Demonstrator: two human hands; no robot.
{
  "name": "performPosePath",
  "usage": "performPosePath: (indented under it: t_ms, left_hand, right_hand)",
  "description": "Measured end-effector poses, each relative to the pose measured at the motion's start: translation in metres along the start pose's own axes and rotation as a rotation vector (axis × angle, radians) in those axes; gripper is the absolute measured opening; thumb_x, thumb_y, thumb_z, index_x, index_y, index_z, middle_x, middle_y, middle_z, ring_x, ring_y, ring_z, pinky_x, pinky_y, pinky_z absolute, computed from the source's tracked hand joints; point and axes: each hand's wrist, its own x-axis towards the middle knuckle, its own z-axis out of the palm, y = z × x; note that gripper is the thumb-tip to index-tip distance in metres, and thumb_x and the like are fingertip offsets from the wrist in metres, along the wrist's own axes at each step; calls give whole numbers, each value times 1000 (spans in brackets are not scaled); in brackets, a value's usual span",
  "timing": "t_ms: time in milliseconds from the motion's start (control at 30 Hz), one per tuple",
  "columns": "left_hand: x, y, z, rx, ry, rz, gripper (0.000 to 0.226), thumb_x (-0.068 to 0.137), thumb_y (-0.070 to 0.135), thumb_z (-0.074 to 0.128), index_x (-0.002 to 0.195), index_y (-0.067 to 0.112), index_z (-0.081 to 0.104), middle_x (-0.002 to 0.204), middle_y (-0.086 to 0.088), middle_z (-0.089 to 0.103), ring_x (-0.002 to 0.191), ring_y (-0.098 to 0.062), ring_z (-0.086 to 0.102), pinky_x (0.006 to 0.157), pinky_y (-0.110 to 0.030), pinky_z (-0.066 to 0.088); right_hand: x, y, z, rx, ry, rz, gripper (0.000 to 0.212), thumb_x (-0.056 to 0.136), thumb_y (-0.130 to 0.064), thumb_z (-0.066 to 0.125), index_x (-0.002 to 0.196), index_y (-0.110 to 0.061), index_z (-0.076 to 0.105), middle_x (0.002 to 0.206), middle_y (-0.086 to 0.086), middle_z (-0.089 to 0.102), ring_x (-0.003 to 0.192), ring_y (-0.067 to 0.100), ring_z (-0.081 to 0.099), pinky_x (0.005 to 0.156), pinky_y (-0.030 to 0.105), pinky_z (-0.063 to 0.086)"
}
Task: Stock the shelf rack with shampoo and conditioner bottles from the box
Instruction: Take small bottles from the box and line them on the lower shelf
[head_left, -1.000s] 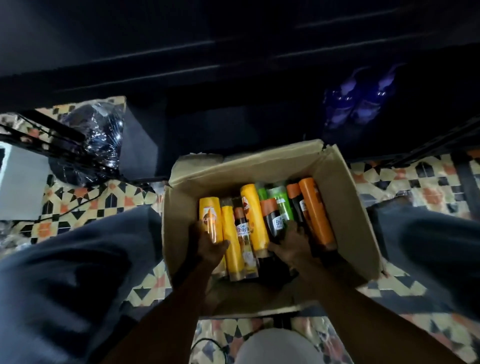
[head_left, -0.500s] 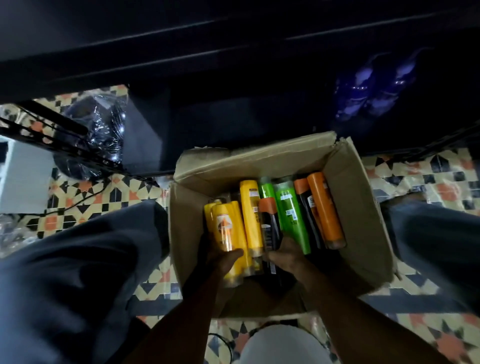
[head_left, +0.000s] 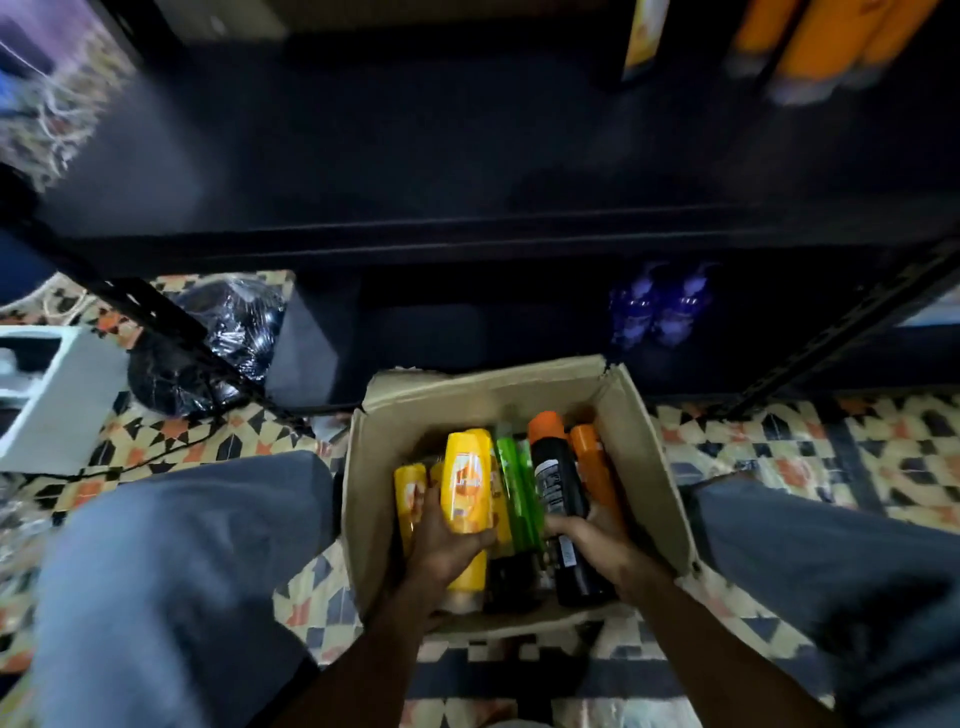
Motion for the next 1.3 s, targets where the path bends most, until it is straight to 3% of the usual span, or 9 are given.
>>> performPosePath:
  t_ms: [100, 200, 300, 467, 733, 833, 967, 1100, 1300]
  left_hand:
    - [-16, 31, -2, -28, -4, 107, 65, 69, 6, 90, 117, 19, 47, 94, 12, 57, 89, -14, 56, 59, -7, 40]
    - [-33, 62, -9, -45, 7, 243, 61, 68, 9, 90, 111, 23, 49, 97, 8, 62, 83, -3, 59, 60, -8, 43]
    - [-50, 96, -23, -83, 4, 353, 60, 70, 12, 89, 110, 32, 49, 102, 8, 65, 83, 0, 64, 63, -16, 51]
    - [-78, 169, -53, -119, 26, 576, 63, 73, 9, 87, 112, 36, 46, 103, 10, 63, 80, 10, 62, 71, -21, 57]
    - [-83, 315, -97, -174, 180, 911, 67, 75, 17, 89, 124, 29, 45, 105, 19, 61, 89, 16, 59, 67, -7, 49]
    - [-66, 344, -100, -213, 245, 929, 66, 73, 23, 90, 121, 32, 46, 105, 17, 62, 90, 15, 59, 69, -15, 48]
    - [-40, 358, -94, -278, 276, 918, 68, 76, 26, 89, 125, 35, 44, 106, 18, 61, 94, 11, 61, 71, -12, 45]
    - [-16, 368, -91, -326, 291, 943, 67, 79, 23, 87, 127, 31, 42, 107, 16, 61, 90, 15, 60, 65, -8, 49]
    - [9, 376, -81, -374, 281, 928, 62, 82, 22, 85, 128, 28, 43, 107, 13, 61, 89, 12, 61, 66, -6, 49]
  right_hand:
    - [-19, -21, -6, 20, 93, -94, 55, 61, -22, 81, 112, -10, 67, 91, 5, 73, 77, 20, 70, 67, 31, 55]
    - [-41, -44, -14, 131, 126, -187, 64, 56, -39, 83, 107, -3, 68, 82, 13, 70, 67, 27, 68, 64, 38, 55]
    - [-65, -77, -17, 324, 103, -336, 28, 93, -30, 60, 98, -4, 68, 77, 10, 71, 62, 20, 68, 56, 26, 54]
    - [-87, -137, -30, 370, 50, -571, 54, 88, -55, 67, 122, -13, 62, 108, 8, 67, 96, 19, 65, 87, 33, 49]
    - [-104, -266, -57, -28, 381, -989, 72, 83, -64, 68, 139, -32, 36, 111, -7, 55, 107, 10, 58, 89, 27, 45]
    - [-89, -298, -63, 20, 478, -1043, 67, 88, -48, 70, 138, -32, 27, 120, -5, 51, 114, 12, 55, 88, 22, 44]
    - [-58, -320, -71, 1, 543, -1056, 83, 88, -46, 73, 147, -36, 16, 147, -2, 37, 136, 16, 40, 112, 41, 38]
    - [-36, -341, -74, -47, 558, -1053, 89, 90, -42, 72, 151, -37, 7, 142, -12, 26, 133, 10, 29, 105, 32, 31]
    - [10, -366, -76, -68, 735, -966, 89, 90, -31, 73, 153, -13, 14, 146, 7, 27, 136, 24, 30, 114, 49, 33]
